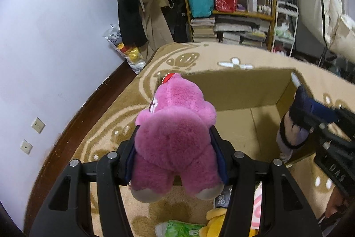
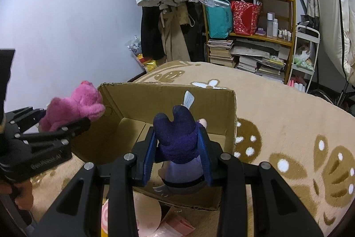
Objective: Organize soft objects
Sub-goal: 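Lift pink bear with left tool while right tool lifts purple doll over box, then open both tools to drop bear and doll into the box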
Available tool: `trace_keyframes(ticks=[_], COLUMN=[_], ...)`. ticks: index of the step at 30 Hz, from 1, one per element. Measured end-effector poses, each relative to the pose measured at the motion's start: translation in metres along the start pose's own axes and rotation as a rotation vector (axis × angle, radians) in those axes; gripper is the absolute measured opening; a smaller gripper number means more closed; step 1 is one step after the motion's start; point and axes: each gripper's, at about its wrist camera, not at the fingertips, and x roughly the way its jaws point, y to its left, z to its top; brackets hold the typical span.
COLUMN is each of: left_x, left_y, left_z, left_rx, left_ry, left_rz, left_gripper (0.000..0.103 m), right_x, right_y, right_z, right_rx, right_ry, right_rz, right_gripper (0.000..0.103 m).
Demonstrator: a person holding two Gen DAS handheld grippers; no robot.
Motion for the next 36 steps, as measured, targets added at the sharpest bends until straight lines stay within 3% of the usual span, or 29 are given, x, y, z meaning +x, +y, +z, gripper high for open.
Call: trace_keyframes(ticks=[9,17,28,30,33,36], left_x=[-0.008,-0.012,0.016,0.02,0.023,0.021], left_y=[0.005,-0.007,-0.025,-0.025,-0.022,-0.017], left_z=[0.003,0.014,0.012,0.011,0.011,0.012], left_rx=[-0.046,-0.022,0.02,0.015,0.006,-0.005], left_ry=[-0.035,-0.076,0.031,0.047,0.053,0.038], left_rz=[-0.09,-0.102,-0.113,-0.108,-0.088,-0.07], left_gripper=[0.055,0.055,0.057,0.058,0.075,0.082], right_x=[-0.001,-0.003,0.002,0.005,0.009,0.009], right_y=[-0.004,-0.006,-0.012,-0.014,-0.017,-0.019], right_z=[0.0,0.004,-0.001,-0.003,-0.002,-0.002], right_rx=[0.01,0.002,0.035,0.04,0.05,0.065], right_ry=[0.003,-0.013,0.006,0.017,0.031,0.031], right_rz=[0.002,0.006,0.028,0.033,0.033,0.04], right_gripper=[0.039,0.039,0.039,0.039,0.04,0.054])
